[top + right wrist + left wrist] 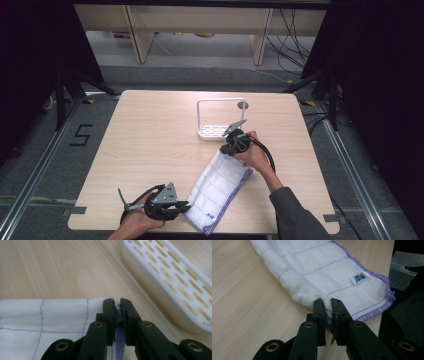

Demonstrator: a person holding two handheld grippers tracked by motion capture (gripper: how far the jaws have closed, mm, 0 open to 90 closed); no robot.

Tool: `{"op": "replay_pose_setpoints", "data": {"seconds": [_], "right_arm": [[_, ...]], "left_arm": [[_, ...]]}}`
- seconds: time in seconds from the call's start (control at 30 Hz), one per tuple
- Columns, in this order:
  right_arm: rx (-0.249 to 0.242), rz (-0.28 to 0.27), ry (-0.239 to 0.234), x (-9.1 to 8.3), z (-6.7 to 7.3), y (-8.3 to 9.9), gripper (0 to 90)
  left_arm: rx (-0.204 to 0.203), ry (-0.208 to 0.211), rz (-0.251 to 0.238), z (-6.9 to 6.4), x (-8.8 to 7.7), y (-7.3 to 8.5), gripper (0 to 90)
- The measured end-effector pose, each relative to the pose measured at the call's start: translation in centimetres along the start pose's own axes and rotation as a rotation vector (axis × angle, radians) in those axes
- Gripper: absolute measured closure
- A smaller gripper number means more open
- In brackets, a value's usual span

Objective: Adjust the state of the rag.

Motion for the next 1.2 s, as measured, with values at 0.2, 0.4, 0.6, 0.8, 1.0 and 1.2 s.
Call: {"op": "replay_pose_setpoints", "data": {"seconds": [0.2, 0.4, 0.6, 0.8, 1.0, 1.2], "right_arm": [[-0.022, -0.011, -0.042, 1.3, 0.3, -1.7, 83.3], [-0.073, 0.009, -0.038, 2.3, 1.0, -3.1, 83.3], [-0.107, 0.015, -0.073, 3.6, 2.8, -4.6, 82.2], [-0.018, -0.050, -0.007, 1.8, 2.0, -5.5, 60.6], [0.101, -0.131, 0.046, -3.0, -0.1, -3.5, 47.1], [0.156, -0.088, 0.101, -3.8, -1.6, 0.6, 54.9]], "left_arm": [[-0.002, 0.007, -0.024, -1.7, 1.3, -1.1, 82.1], [-0.005, 0.003, -0.034, -2.7, 3.1, -1.9, 80.8], [-0.020, 0.024, -0.057, -4.1, 4.8, -2.7, 75.3], [-0.048, 0.036, -0.091, -4.2, 3.6, -3.3, 53.0], [-0.091, -0.036, -0.156, -1.0, 1.0, -4.8, 43.7], [-0.123, -0.126, -0.169, 3.4, 0.3, -5.5, 42.9]]}}
Point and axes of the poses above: each handheld gripper's, and its own axes: x roughly forward along the jaws, y roughly out of its underside, z roughly to its left, the point moved 8 cm from there along x, roughly forward along the jaws, and after that the axes turned 6 degrees about y, right-handed, at the moved point
